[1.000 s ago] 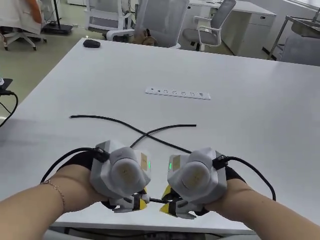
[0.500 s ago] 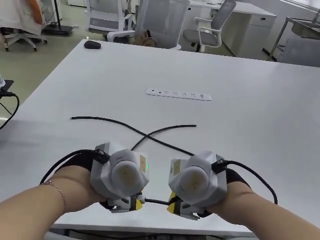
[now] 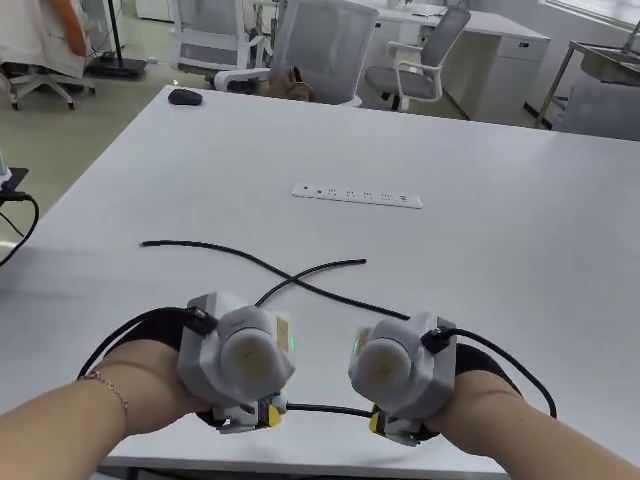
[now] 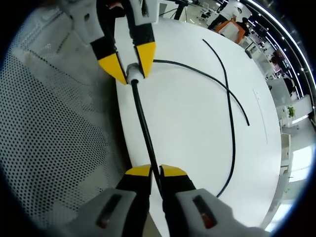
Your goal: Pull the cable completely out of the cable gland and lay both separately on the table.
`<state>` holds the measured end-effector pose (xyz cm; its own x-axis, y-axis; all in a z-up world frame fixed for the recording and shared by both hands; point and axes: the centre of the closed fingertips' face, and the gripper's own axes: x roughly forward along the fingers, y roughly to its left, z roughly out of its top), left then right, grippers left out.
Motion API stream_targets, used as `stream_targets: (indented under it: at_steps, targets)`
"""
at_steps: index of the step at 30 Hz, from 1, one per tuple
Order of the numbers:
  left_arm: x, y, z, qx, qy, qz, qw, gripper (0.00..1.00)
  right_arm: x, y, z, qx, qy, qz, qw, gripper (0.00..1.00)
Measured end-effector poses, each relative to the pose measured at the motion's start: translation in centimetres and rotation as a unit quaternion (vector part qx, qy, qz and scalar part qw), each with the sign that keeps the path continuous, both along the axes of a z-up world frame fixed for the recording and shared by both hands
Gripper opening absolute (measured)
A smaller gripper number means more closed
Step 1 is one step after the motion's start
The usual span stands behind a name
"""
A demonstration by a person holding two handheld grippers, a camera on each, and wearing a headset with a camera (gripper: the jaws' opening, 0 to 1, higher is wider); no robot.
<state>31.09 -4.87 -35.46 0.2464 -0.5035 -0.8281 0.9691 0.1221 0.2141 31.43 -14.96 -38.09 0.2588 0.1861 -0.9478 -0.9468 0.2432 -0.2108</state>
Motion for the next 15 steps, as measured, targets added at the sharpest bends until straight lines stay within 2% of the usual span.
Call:
stream_targets:
  at_steps: [5,9,10,11,12,13,15]
  targets:
    - [0.1,0.2,-0.1,0.004,-0.001,0.001,1.0,0.16,0.3,-1.0,0.0,-0.011,0.002,-0.024,0.9997,0.06]
    - [0.1,0.1,0.0,0.008,-0.007,-0.001,0.9999,0.16,-0.2,-0.7,-0.2,-0.017,0.005,-0.006,0.9998,0.1]
    - [-0.1,0.1,0.0,0.008,-0.005,-0.003,0.9999,0.16,-0.3,-0.2,0.0,-0.009,0.004,0.008,0.9999,0.13]
    - [-0.1,0.0,-0.1,0.008,-0.005,-0.006,0.9999,0.16,-0.3,0.6,0.2,0.006,0.003,0.02,0.9998,0.17]
    - [-0.2,-0.1,-0.1,0.007,-0.005,-0.007,0.9999,0.16,-0.3,1.9,0.7,0.037,-0.003,0.032,0.9988,0.19]
    - [-0.3,-0.2,0.0,0.005,-0.004,-0.008,0.9999,0.16,-0.5,4.0,1.7,0.09,-0.005,0.042,0.995,0.21]
    - [-0.6,-0.9,0.4,-0.008,0.002,-0.011,0.9999,0.16,-1.4,6.5,2.9,0.154,0.009,0.06,0.9863,0.21]
